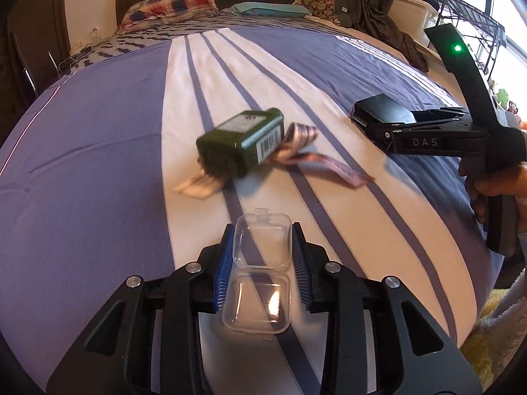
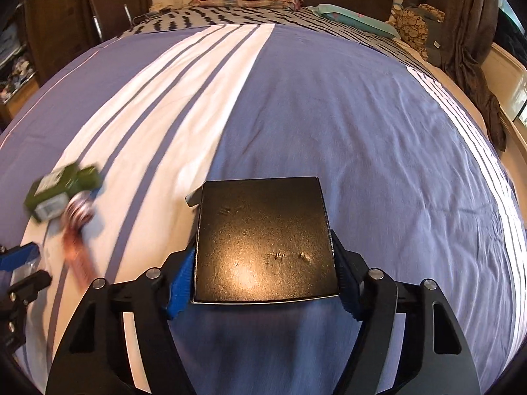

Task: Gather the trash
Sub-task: 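Carry the clear case and black box down past the bed edge to the bin, then open both grippers to drop the clear case and black box into the bin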

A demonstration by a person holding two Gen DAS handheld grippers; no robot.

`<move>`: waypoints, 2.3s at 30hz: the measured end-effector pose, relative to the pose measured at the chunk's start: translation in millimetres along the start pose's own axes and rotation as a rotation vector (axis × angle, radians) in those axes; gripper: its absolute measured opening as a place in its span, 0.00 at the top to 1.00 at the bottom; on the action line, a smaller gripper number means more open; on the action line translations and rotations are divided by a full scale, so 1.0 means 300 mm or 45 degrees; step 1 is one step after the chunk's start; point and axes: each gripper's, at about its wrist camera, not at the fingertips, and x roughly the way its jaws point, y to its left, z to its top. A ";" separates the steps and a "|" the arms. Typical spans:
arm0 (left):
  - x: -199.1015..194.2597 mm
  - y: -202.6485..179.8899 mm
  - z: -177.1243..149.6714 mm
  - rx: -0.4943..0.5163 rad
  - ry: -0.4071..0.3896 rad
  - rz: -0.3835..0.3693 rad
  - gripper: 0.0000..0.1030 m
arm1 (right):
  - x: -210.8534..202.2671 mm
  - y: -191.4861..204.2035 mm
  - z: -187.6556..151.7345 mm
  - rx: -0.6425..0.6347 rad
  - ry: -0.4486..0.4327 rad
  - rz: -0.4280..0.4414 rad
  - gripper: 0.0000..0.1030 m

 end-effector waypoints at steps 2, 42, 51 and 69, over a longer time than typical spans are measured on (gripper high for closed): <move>-0.028 -0.008 -0.028 -0.006 0.001 -0.003 0.69 | -0.034 0.003 -0.035 0.006 -0.008 0.019 0.30; -0.228 -0.252 -0.761 -0.089 0.193 -0.079 0.69 | -0.366 0.227 -0.956 0.161 0.104 0.376 0.30; -0.078 -0.243 -0.894 -0.148 0.382 -0.124 0.69 | -0.208 0.307 -1.042 0.162 0.292 0.364 0.30; 0.055 -0.265 -0.949 -0.187 0.546 -0.214 0.68 | -0.049 0.316 -1.088 0.242 0.456 0.400 0.29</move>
